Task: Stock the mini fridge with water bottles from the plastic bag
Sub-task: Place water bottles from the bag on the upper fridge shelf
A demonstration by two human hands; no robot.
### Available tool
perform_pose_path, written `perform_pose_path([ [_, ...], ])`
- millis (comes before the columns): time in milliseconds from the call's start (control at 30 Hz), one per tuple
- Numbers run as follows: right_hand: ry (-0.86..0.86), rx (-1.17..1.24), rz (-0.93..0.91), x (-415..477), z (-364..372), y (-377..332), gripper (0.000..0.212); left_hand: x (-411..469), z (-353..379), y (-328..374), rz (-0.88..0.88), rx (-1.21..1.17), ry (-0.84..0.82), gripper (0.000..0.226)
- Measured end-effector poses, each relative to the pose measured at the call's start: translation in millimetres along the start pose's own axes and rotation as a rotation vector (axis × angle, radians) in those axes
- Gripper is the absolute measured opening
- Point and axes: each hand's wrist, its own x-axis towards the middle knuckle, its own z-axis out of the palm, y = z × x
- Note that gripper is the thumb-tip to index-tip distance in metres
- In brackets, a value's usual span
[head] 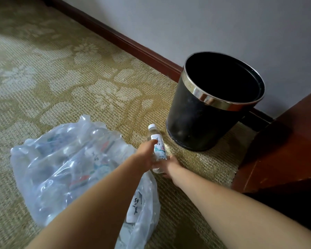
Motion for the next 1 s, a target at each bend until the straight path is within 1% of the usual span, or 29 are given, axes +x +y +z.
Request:
perform_pose_path([
  [100,0.010,0.132,0.049,-9.5,-3.7,2.4,0.062,3.4,-0.1,-5.8,0.003,0.053,0.000,0.038],
  [200,0.047,0.190,0.043,-19.2,-14.2,10.6,0.050,-1.3,1.2,-15.0,0.020,0.125,0.011,0.041],
  [300,0.023,0.201,0.062,-35.4,-29.7,20.3,0.039,-4.1,2.1,-28.5,0.029,0.205,0.005,0.038],
  [367,0.002,0.210,0.077,-46.1,-38.3,29.2,0.038,-8.3,3.1,-35.8,0.033,0.240,-0.007,0.033],
  [500,-0.037,0.249,0.096,-69.4,-45.1,45.1,0.042,-21.2,3.1,-47.2,0.033,0.248,-0.067,0.033],
  [600,-0.085,0.335,0.118,-93.4,-48.8,53.1,0.037,-41.7,7.4,-54.4,0.021,0.245,-0.114,0.026],
  [667,-0.119,0.354,0.110,-111.8,-56.2,58.1,0.034,-60.6,13.3,-65.0,-0.012,0.254,-0.152,0.025],
  [767,-0.123,0.260,0.048,-142.4,-75.4,59.6,0.036,-96.8,26.8,-81.1,-0.076,0.210,-0.240,0.033],
  [867,-0.062,0.134,-0.017,-179.4,-100.8,55.0,0.043,-132.2,43.2,-83.2,-0.057,0.206,-0.258,0.043],
  [933,-0.040,0.039,-0.038,-210.1,-118.6,49.4,0.043,-161.6,53.2,-78.4,-0.044,0.208,-0.312,0.047],
  [1000,-0.041,-0.018,-0.062,-245.0,-137.2,41.0,0.042,-195.5,63.6,-71.7,-0.007,0.226,-0.369,0.045],
])
